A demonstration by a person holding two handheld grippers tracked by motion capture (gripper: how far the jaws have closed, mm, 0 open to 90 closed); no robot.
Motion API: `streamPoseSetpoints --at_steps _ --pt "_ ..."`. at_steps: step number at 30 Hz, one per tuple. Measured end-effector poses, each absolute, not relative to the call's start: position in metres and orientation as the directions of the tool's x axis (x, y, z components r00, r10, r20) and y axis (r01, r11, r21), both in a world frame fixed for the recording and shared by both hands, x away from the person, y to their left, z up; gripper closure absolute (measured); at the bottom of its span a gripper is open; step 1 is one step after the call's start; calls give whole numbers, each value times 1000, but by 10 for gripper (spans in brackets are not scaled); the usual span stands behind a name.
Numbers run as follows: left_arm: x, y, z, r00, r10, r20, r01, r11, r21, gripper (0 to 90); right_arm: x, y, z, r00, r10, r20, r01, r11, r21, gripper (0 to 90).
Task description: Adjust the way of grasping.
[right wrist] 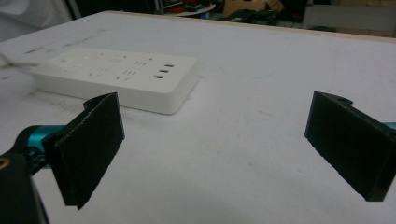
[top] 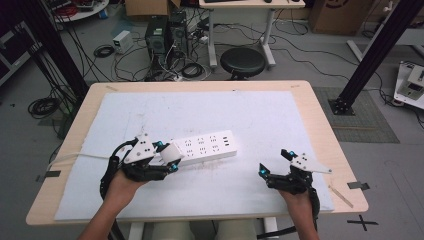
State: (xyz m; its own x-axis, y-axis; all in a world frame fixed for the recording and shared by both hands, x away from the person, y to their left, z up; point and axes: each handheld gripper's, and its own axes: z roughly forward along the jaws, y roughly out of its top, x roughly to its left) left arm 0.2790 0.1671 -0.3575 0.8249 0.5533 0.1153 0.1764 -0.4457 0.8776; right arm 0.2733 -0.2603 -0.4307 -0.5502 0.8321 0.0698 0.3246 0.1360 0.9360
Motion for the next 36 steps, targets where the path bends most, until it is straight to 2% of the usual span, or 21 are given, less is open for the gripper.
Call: streamPoseSetpoints --at_steps 5,12,19,28,36 --pt "273 157 -358 863 483 151 119 -483 867 425 269 -247 -423 -595 802 46 286 158 945 47" --pt "266 145 -358 894 398 207 46 -541 840 424 268 -239 -419 -657 749 86 314 167 935 47" --pt "264 127 -362 916 329 228 2 -573 820 425 268 -233 -412 -678 719 154 363 146 920 47" --pt "260 117 -366 920 290 263 -41 -598 800 425 263 -222 -410 -699 684 208 411 147 900 47" --pt "258 102 -369 910 249 333 -101 -644 758 425 262 -208 -411 -721 643 260 450 148 881 47"
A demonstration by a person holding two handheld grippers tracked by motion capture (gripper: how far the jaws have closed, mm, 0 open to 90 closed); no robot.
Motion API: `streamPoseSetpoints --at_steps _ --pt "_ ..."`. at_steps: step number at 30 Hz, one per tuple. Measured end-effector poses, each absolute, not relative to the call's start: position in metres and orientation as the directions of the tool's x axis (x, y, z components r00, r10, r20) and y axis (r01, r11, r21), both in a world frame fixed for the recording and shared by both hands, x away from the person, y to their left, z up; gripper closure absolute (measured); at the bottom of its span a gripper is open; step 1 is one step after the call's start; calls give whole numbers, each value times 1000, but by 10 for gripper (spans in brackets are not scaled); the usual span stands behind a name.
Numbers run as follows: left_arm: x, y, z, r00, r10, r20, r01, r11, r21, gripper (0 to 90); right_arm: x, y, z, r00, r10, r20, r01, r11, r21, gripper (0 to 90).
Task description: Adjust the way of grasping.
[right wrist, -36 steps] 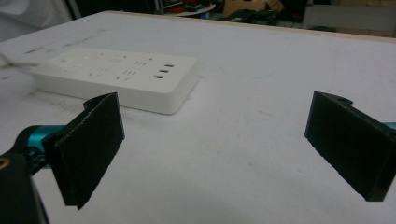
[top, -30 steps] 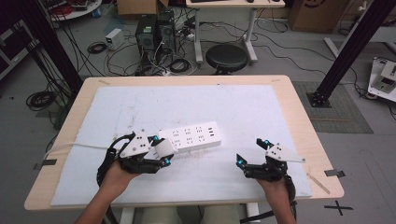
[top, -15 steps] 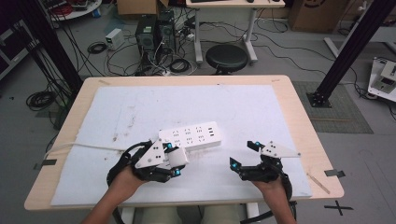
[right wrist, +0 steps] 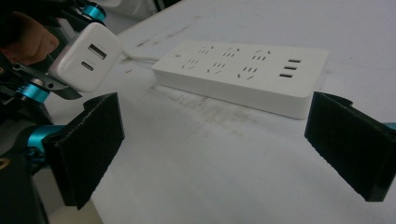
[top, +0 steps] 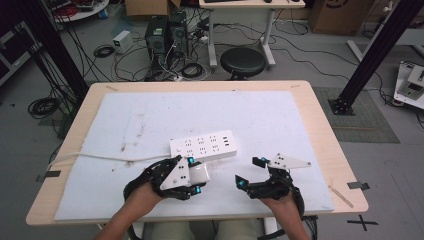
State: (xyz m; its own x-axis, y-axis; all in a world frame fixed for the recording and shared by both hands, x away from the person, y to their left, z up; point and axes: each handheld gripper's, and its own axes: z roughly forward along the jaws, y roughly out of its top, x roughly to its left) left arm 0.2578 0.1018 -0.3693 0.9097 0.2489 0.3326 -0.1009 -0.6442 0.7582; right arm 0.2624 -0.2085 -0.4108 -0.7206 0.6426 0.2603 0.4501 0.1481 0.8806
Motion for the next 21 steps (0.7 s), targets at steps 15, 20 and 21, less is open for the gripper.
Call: streamPoseSetpoints --at_steps 15,20,21 --pt "260 90 -381 898 210 386 -146 -685 714 425 268 -195 -412 -725 579 373 531 124 838 47" --pt "260 85 -385 889 208 407 -159 -694 702 425 271 -187 -412 -726 563 395 552 134 823 47" --pt "261 85 -385 887 203 416 -167 -697 697 425 272 -186 -412 -730 555 399 553 136 822 47"
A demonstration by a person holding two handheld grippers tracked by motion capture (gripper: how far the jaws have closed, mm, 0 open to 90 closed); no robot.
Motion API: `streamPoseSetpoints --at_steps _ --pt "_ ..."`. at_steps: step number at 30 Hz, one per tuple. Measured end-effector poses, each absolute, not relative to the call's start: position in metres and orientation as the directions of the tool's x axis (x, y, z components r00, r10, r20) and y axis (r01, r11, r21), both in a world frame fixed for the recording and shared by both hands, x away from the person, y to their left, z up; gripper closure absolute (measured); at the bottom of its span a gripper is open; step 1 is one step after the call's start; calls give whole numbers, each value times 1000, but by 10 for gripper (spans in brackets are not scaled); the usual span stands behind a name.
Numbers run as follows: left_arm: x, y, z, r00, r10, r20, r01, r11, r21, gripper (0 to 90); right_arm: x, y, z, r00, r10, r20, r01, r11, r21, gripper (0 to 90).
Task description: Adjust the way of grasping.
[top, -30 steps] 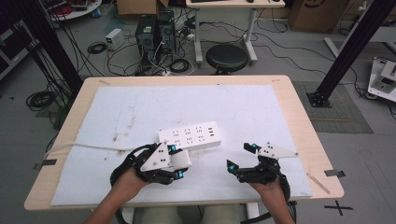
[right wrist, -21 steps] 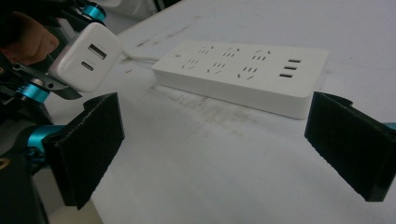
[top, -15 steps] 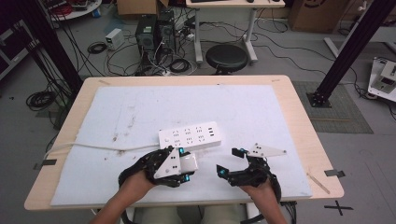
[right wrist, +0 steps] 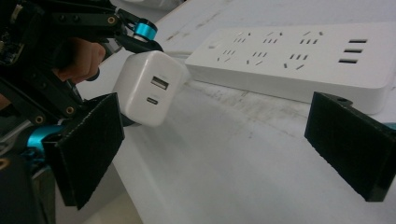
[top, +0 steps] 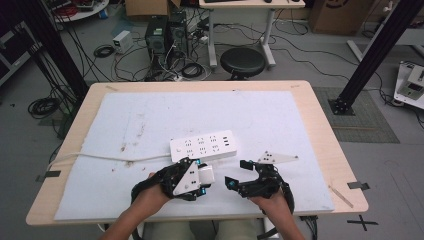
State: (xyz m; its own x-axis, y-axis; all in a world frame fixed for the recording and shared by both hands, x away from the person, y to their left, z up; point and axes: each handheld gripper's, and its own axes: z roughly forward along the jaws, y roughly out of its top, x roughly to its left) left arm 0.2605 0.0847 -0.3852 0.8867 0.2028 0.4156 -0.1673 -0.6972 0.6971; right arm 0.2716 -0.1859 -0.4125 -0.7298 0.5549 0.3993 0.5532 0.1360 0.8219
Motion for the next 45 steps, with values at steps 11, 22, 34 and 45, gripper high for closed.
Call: streamPoseSetpoints --at_steps 11,22,34,45 --pt "260 82 -387 866 192 463 -205 -707 677 424 279 -175 -413 -718 477 507 627 126 769 47" --pt "257 78 -389 848 172 502 -243 -716 654 425 284 -169 -414 -691 438 575 683 136 718 47" --pt "255 69 -388 845 165 508 -259 -705 660 425 290 -166 -416 -666 418 618 721 148 677 78" --pt "254 68 -387 842 158 515 -274 -697 662 425 295 -165 -419 -640 383 666 755 150 638 247"
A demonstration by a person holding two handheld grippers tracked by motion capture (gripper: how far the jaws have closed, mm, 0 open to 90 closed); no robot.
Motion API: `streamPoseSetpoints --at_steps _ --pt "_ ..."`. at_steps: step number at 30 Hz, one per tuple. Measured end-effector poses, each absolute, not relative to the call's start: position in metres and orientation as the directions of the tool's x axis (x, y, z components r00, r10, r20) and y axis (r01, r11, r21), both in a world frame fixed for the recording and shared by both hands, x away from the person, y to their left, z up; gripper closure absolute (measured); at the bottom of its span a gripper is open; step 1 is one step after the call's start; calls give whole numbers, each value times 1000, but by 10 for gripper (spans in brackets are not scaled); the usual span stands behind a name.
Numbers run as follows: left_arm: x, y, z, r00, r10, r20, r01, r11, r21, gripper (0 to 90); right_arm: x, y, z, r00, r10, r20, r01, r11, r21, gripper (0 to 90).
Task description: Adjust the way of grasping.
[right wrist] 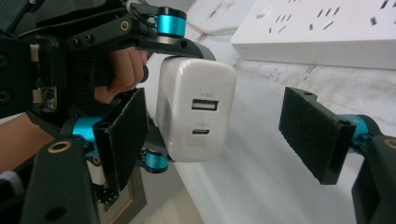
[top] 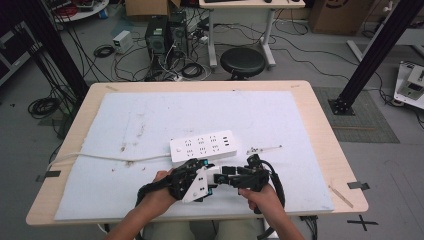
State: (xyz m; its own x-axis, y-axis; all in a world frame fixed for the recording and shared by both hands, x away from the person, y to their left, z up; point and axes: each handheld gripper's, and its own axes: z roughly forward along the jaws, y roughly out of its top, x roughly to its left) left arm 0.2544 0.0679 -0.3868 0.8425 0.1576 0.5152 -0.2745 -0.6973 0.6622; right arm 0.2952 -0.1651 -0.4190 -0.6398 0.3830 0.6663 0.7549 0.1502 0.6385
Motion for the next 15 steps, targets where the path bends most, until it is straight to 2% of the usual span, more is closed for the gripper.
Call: streamPoseSetpoints --at_steps 4,11,12,15 --pt "253 67 -388 844 157 513 -275 -694 665 424 297 -163 -421 -630 367 684 766 150 625 263" --pt "252 67 -387 845 149 513 -281 -694 663 424 299 -162 -422 -622 339 706 778 163 607 348" --pt "251 66 -387 843 146 519 -287 -693 661 425 300 -161 -423 -622 325 712 779 172 602 404" --pt "251 65 -388 844 143 516 -287 -692 662 425 301 -161 -423 -620 307 722 782 174 599 468"
